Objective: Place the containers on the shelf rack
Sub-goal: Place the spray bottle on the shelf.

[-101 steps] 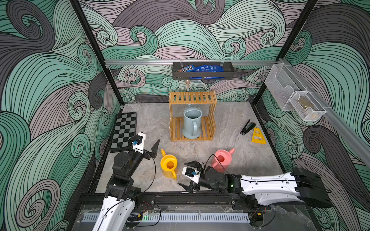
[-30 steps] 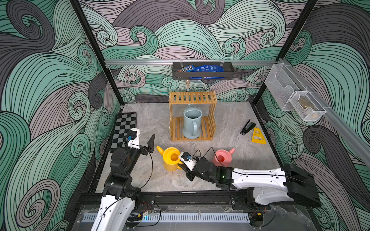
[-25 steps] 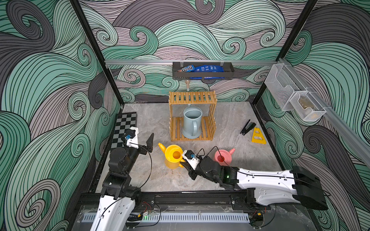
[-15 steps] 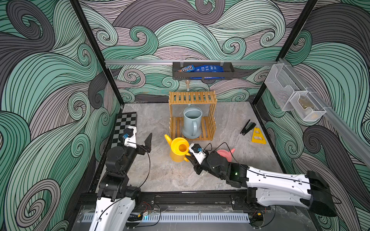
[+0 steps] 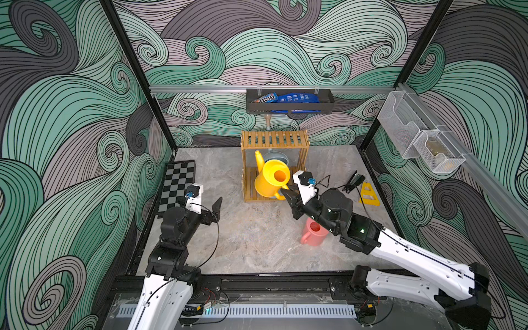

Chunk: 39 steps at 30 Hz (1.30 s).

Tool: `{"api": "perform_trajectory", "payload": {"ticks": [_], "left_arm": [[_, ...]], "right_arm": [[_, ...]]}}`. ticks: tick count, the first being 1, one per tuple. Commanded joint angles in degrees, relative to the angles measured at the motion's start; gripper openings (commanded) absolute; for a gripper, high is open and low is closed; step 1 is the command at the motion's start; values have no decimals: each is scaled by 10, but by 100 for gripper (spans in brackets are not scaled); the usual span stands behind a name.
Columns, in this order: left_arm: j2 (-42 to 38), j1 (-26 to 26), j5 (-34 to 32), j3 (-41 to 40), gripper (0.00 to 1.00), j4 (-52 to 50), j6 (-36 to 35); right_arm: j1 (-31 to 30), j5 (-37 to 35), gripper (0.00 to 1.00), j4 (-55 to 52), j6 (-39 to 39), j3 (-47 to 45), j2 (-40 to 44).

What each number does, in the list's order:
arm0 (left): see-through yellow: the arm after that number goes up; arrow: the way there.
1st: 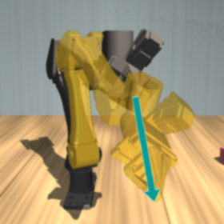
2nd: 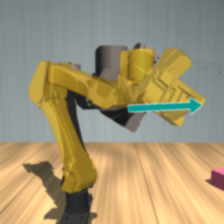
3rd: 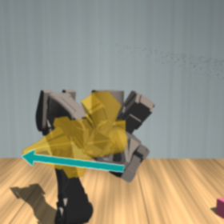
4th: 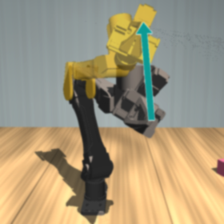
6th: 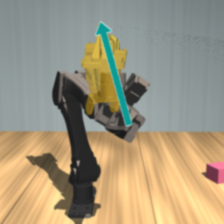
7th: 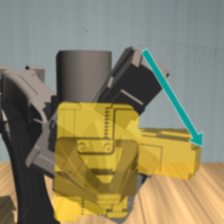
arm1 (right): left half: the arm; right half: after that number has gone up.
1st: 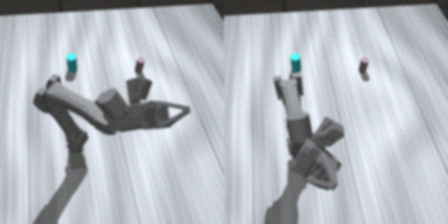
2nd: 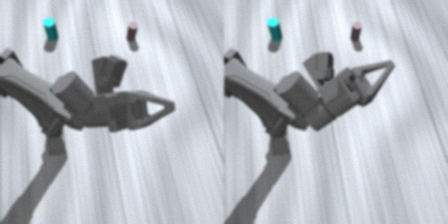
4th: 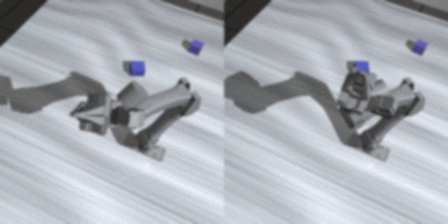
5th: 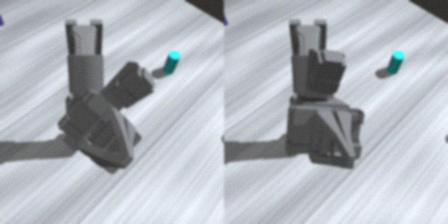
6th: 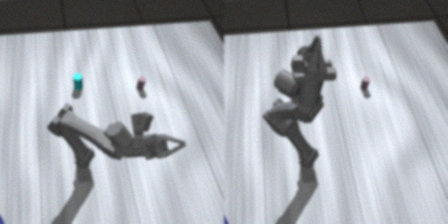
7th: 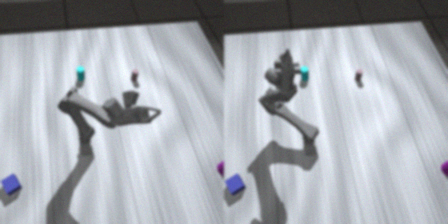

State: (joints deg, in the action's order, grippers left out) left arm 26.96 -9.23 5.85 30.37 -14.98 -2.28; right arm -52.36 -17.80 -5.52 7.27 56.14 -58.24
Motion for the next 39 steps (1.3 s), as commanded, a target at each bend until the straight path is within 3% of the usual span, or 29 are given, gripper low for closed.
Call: {"api": "perform_trajectory", "payload": {"ticks": [1, 7, 13, 16, 25, 30, 39], "left_arm": [[15, -9, 9, -9, 99, 29, -30], [37, -15, 9, -31, 99, 70, -32], [11, 19, 24, -35, 99, 79, 44], [9, 21, 21, -43, 99, 88, 38], [3, 16, 22, -64, 99, 121, 45], [3, 19, 29, -64, 99, 125, 46], [-1, 18, 22, -65, 99, 126, 44]], "right_arm": [[47, 14, 4, -31, 3, 55, -20], [116, 19, 4, -66, -2, 129, -74], [161, 2, 4, -90, -7, 202, -123], [177, -7, 4, -96, 1, 232, -144], [200, -19, 5, -91, 5, 280, -189], [203, -57, 6, -128, -2, 345, -237], [216, -47, 6, -196, 12, 454, -325]]}}
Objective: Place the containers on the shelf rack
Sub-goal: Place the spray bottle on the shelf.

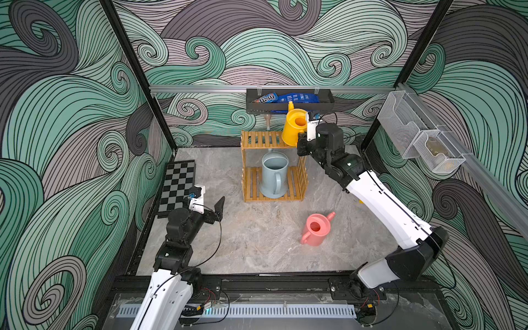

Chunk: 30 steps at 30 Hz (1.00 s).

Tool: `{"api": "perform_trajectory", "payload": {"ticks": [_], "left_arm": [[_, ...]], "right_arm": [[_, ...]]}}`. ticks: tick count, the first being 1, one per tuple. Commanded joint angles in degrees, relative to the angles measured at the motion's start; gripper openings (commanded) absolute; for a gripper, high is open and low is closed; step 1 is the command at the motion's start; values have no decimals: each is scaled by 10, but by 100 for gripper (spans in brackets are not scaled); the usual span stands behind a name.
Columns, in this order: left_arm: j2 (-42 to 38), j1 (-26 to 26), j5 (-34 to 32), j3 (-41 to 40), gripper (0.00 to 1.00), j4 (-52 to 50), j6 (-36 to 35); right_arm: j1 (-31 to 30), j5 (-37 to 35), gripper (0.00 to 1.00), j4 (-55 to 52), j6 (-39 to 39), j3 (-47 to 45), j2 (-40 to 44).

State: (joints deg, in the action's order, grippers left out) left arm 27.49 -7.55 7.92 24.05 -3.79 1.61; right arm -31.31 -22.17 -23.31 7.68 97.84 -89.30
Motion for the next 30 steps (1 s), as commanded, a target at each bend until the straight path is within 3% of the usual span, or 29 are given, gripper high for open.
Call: {"api": "perform_trajectory", "payload": {"ticks": [1, 5, 17, 30], "left_arm": [[-9, 1, -2, -4, 99, 17, 5], [-8, 1, 10, -3, 99, 18, 7], [-14, -2, 12, -7, 99, 26, 10], [-14, -5, 7, -8, 99, 26, 11]], "right_arm": [[5, 0, 6, -28, 8, 50, -25], [6, -11, 8, -74, 7, 106, -60], [9, -21, 11, -122, 7, 159, -95], [10, -10, 21, -136, 28, 163, -103]]}}
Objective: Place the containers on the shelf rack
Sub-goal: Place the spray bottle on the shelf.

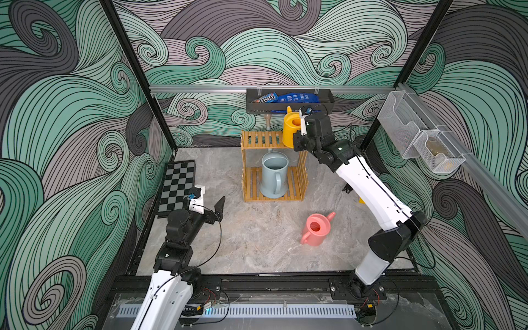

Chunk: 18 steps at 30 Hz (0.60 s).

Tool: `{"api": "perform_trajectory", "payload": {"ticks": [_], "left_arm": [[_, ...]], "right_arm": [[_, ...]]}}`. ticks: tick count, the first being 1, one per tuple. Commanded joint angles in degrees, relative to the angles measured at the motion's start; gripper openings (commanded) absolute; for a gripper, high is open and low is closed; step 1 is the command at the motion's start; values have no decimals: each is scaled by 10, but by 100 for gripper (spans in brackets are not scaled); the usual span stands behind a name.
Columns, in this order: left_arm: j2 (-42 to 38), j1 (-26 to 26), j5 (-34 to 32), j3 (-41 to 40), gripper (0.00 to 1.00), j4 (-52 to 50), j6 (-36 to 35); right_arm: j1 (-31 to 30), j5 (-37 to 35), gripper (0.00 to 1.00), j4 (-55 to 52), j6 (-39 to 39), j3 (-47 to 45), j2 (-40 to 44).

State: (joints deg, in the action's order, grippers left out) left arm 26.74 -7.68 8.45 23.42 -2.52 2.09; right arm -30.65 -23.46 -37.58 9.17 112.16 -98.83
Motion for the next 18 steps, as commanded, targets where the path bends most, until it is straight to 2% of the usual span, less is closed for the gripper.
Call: {"api": "perform_trajectory", "payload": {"ticks": [1, 10, 14, 18], "left_arm": [[-7, -4, 8, -2, 99, 15, 7], [-7, -6, 16, -2, 99, 15, 9], [-8, -9, 4, -3, 99, 17, 8], [-8, -8, 11, -3, 99, 14, 8]], "right_arm": [[4, 5, 23, 4, 16, 19, -8], [-2, 18, 44, 5, 23, 25, -9], [-6, 38, 48, 4, 28, 25, -5], [-12, 29, 49, 11, 28, 12, 4]]}}
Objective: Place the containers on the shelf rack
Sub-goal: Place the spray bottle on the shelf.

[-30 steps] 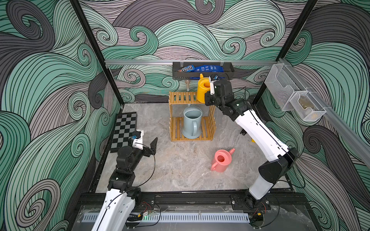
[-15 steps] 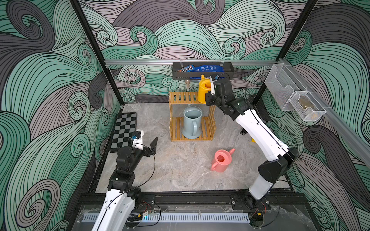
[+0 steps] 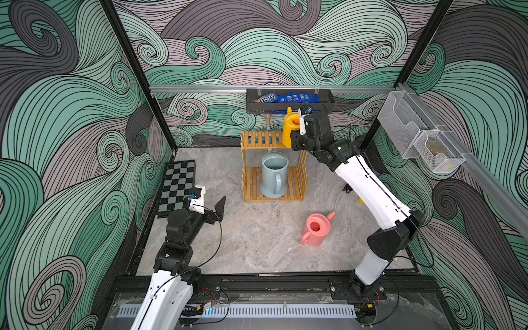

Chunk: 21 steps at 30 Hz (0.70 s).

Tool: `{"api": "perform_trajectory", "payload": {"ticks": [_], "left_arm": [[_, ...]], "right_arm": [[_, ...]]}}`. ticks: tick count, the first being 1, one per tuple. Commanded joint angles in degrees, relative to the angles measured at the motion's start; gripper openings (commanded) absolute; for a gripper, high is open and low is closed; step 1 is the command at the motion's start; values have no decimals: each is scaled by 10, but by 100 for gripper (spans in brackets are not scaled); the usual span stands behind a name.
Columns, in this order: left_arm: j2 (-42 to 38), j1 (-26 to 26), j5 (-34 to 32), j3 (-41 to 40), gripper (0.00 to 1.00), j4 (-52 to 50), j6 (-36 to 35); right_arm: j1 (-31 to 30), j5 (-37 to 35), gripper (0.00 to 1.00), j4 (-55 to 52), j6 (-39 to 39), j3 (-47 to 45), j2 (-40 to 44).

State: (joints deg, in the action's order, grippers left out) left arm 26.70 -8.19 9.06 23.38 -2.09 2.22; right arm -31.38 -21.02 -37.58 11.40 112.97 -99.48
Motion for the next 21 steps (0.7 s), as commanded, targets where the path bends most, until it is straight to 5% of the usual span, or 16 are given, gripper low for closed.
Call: {"api": "perform_trajectory", "payload": {"ticks": [1, 21], "left_arm": [[-8, -4, -1, -3, 99, 10, 6], [-11, -6, 16, 11, 99, -12, -19]], "right_arm": [[-5, 5, 49, 12, 5, 4, 10], [45, 9, 66, 47, -24, -136, 151]]}}
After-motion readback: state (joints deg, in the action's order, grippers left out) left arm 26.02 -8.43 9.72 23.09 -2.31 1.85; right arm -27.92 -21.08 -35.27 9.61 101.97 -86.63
